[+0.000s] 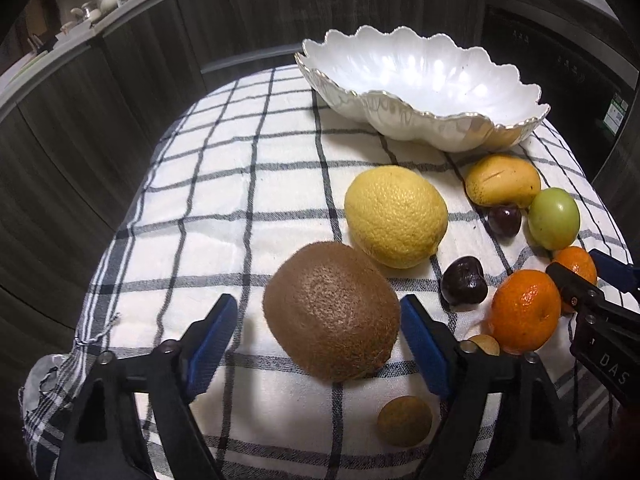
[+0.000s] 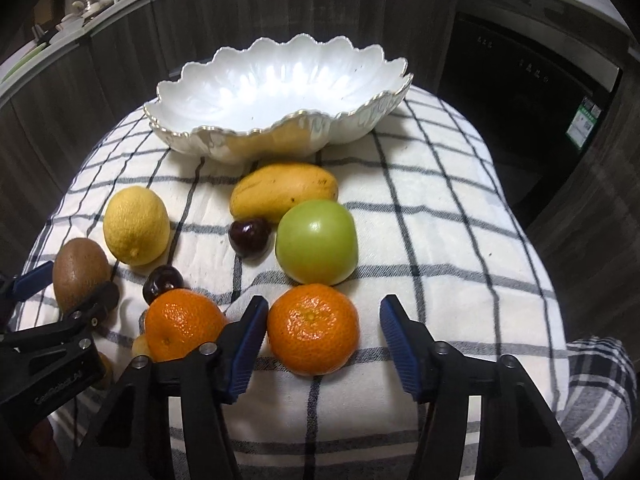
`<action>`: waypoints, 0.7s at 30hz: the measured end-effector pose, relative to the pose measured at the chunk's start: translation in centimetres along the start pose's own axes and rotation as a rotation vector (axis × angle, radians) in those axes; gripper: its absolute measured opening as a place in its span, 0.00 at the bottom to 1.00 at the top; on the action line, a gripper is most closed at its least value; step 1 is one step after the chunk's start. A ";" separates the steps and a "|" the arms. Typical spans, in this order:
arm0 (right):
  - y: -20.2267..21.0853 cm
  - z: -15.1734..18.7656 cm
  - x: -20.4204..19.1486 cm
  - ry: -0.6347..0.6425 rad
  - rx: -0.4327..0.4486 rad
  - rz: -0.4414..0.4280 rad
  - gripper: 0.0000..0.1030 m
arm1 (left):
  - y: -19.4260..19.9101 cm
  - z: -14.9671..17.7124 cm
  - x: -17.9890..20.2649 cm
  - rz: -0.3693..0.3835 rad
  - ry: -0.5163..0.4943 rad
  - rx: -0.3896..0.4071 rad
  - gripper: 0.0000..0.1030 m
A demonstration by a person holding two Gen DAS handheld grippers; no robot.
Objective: Organize fruits
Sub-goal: 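Reach the left tool to the kiwi while the right tool reaches the mandarin, then close the left tool on the kiwi while the right tool grips the mandarin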
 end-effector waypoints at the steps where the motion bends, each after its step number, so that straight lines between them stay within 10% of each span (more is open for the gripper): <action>1: -0.1 0.0 -0.1 0.003 -0.001 -0.003 0.54 | -0.1 0.1 0.0 0.003 0.000 -0.006 0.76; 21: 0.4 0.1 -0.6 0.016 0.014 -0.033 0.45 | -0.1 0.6 0.3 0.036 -0.005 -0.023 0.60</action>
Point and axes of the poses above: each gripper's, at about its wrist camera, not at the fingertips, and y roughly against the way its jaws point, x to its right, z to its underside, the point moved 6 cm from there along -y, roughly the way its jaws point, and after that the axes turned 10 degrees about y, right-handed, at the moved point
